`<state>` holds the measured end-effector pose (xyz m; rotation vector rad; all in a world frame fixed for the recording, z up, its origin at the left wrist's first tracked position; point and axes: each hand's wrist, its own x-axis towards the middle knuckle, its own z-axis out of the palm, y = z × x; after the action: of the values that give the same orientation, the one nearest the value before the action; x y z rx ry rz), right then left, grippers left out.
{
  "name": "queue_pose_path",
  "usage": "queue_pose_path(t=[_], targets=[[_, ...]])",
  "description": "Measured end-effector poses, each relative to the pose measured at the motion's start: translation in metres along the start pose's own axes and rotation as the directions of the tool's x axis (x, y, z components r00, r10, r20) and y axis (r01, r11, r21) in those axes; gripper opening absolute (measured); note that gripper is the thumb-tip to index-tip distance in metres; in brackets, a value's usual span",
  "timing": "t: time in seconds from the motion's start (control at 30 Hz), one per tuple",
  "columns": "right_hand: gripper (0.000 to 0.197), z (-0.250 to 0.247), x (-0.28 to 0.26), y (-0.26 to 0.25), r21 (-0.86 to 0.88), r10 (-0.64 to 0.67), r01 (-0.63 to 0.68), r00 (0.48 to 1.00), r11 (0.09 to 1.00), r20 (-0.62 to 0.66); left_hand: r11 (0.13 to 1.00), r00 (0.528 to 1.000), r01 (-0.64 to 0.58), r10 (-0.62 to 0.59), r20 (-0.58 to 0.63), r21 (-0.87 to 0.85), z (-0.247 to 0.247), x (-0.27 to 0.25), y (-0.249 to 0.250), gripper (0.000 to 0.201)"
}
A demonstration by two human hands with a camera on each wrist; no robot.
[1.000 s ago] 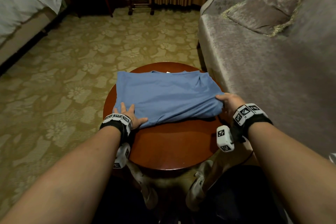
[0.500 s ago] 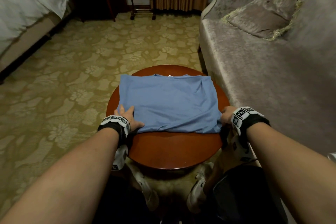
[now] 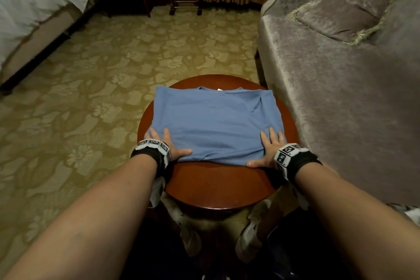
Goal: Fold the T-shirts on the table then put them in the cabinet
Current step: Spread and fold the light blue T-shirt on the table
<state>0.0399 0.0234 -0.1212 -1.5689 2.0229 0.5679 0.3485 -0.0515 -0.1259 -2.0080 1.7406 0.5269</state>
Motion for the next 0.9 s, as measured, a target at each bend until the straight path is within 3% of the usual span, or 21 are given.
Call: queue_pose_path(t=[0.1,0.23,0.33,0.5,0.67,0.77,0.83,0.9], targets=[[0.127,-0.012,0.004,-0.001,-0.014,0.0,0.0,1.0,1.0,0.021,1.0,0.999,-0.012,0.012,0.041,-0.014,-0.019,0.013,0.002,0.126],[0.11,-0.033,0.018,-0.011,0.168,0.017,-0.001,0.996,0.986,-0.093,0.976,0.997,0.041,-0.056,-0.062,-0.212,-0.052,0.028,0.002,0.1],[0.098,-0.048,0.028,-0.034,0.169,-0.011,0.033,0.991,0.985,-0.131,0.941,0.992,0.088,-0.112,-0.054,-0.328,-0.059,0.038,0.003,0.096],[0.12,-0.039,0.04,-0.059,0.027,-0.026,0.026,0.999,0.999,0.025,0.868,0.984,0.137,-0.173,-0.032,-0.477,-0.061,0.057,0.004,0.089],[0.131,-0.037,0.051,-0.057,-0.005,-0.029,0.029,0.999,1.0,0.033,0.811,0.988,0.137,-0.152,0.022,-0.569,-0.068,0.063,0.005,0.075],[0.132,-0.038,0.055,-0.057,-0.026,-0.026,0.026,0.999,0.999,0.025,0.761,0.99,0.094,-0.137,-0.017,-0.642,-0.068,0.062,0.005,0.064],[0.132,-0.039,0.055,-0.058,-0.034,-0.025,0.025,1.0,0.999,0.019,0.732,0.988,0.023,-0.121,-0.097,-0.681,-0.064,0.063,0.003,0.07],[0.131,-0.039,0.053,-0.059,-0.032,-0.027,0.027,0.999,0.999,0.019,0.689,0.98,-0.058,-0.099,-0.172,-0.723,-0.058,0.059,0.001,0.09]])
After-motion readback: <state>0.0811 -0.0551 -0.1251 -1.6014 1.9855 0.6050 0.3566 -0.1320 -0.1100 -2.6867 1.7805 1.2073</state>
